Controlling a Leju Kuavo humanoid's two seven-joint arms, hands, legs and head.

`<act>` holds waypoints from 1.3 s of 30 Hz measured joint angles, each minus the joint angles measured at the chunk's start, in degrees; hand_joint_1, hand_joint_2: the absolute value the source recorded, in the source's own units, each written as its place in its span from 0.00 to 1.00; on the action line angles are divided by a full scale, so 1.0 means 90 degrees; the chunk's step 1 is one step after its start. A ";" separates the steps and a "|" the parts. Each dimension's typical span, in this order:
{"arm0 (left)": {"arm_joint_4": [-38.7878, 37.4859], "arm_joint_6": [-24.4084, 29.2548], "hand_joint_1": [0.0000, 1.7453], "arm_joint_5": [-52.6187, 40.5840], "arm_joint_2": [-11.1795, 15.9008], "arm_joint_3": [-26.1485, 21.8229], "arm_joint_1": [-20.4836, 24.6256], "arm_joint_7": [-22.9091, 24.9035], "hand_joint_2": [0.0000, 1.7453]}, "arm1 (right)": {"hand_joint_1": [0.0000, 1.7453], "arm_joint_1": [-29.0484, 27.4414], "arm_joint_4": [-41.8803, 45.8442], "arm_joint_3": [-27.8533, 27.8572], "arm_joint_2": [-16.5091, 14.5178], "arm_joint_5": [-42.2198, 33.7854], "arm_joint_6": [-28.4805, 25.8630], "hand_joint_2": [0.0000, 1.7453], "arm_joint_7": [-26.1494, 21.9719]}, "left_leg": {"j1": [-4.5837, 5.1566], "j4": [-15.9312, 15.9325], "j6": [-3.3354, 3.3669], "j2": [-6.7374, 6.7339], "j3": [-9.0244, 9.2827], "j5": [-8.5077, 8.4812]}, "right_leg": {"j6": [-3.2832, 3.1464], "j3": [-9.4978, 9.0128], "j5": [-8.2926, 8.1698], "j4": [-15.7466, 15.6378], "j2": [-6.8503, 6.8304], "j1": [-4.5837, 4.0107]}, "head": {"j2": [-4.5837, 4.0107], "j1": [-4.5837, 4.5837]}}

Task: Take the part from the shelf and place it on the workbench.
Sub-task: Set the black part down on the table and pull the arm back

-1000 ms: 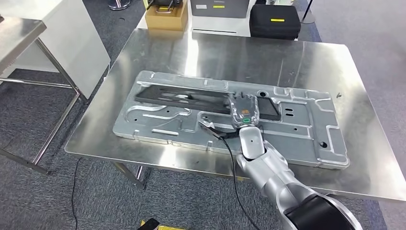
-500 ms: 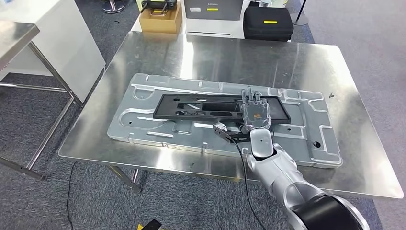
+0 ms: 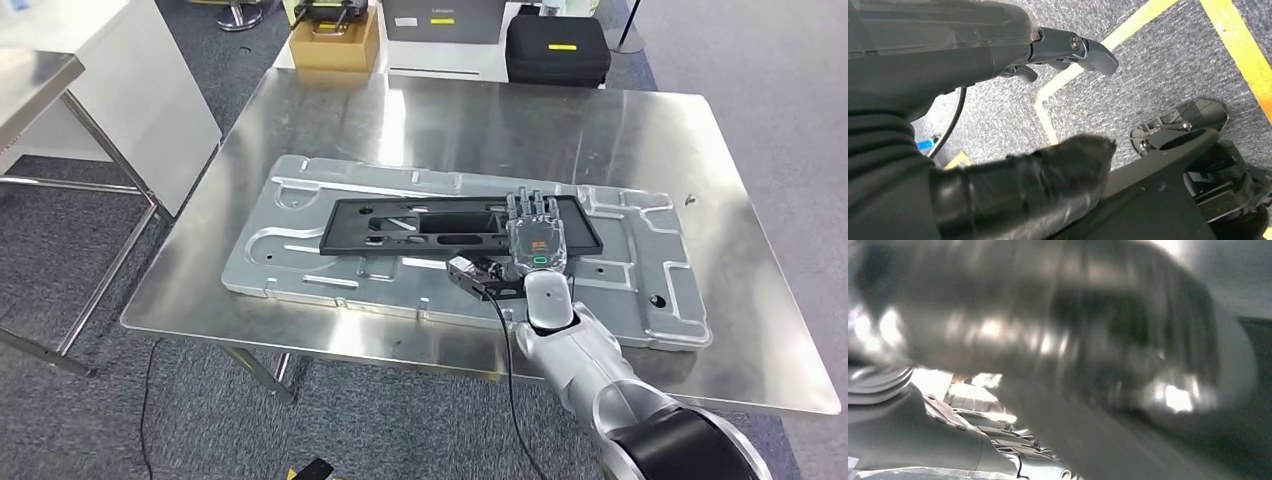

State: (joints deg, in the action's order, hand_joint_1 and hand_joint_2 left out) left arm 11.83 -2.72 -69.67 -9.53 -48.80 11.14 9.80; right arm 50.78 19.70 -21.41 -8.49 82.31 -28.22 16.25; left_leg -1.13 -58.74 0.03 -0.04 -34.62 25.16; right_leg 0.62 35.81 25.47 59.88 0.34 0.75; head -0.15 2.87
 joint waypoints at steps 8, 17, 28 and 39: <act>-0.0001 0.0011 0.00 0.0044 0.0000 -0.0038 -0.0026 0.0061 0.00 | 0.00 0.0002 -0.0031 0.0085 -0.0004 -0.0036 0.0026 0.00 -0.0034 | -0.0014 -0.1793 -0.0059 0.0002 -0.0691 0.0979 | -0.0245 0.0079 -0.0130 -0.0044 -0.0026 -0.0049 | 0.0000 -0.0001; -0.0001 0.0010 0.00 0.0047 0.0016 -0.0069 0.0017 0.0072 0.00 | 0.00 0.0065 -0.0037 0.0166 -0.0004 -0.0045 0.0089 0.00 -0.0041 | 0.0073 -0.0011 0.0190 0.0001 0.0198 0.0134 | -0.0045 0.0212 -0.0210 0.0031 -0.0019 -0.0074 | 0.0000 0.0004; 0.0000 -0.0009 0.00 0.0065 0.0012 -0.0119 0.0040 0.0077 0.00 | 0.00 0.0153 -0.0058 0.0260 -0.0014 -0.0070 0.0124 0.00 -0.0044 | 0.0070 -0.0001 0.0165 -0.0037 -0.0358 -0.0379 | 0.0091 -0.0518 0.0457 0.0163 -0.0012 0.0036 | 0.0000 0.0005; -0.0001 -0.0030 0.00 0.0109 0.0015 -0.0152 0.0014 0.0104 0.00 | 0.00 0.0160 -0.0075 0.0281 -0.0055 -0.0121 0.0134 0.00 -0.0055 | 0.0024 -0.1813 -0.0079 -0.0013 -0.0766 0.0755 | -0.0264 0.0056 -0.0154 -0.0130 -0.0048 -0.0053 | 0.0000 -0.0008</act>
State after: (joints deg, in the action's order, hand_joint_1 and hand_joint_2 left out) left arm 11.82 -2.99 -68.70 -9.40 -50.17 11.26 10.74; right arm 52.22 19.02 -18.88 -8.98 81.22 -27.02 15.76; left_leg -0.91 -75.06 -0.68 -0.16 -41.51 31.96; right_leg -1.76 36.31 24.09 58.71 -0.10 0.27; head -0.15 2.80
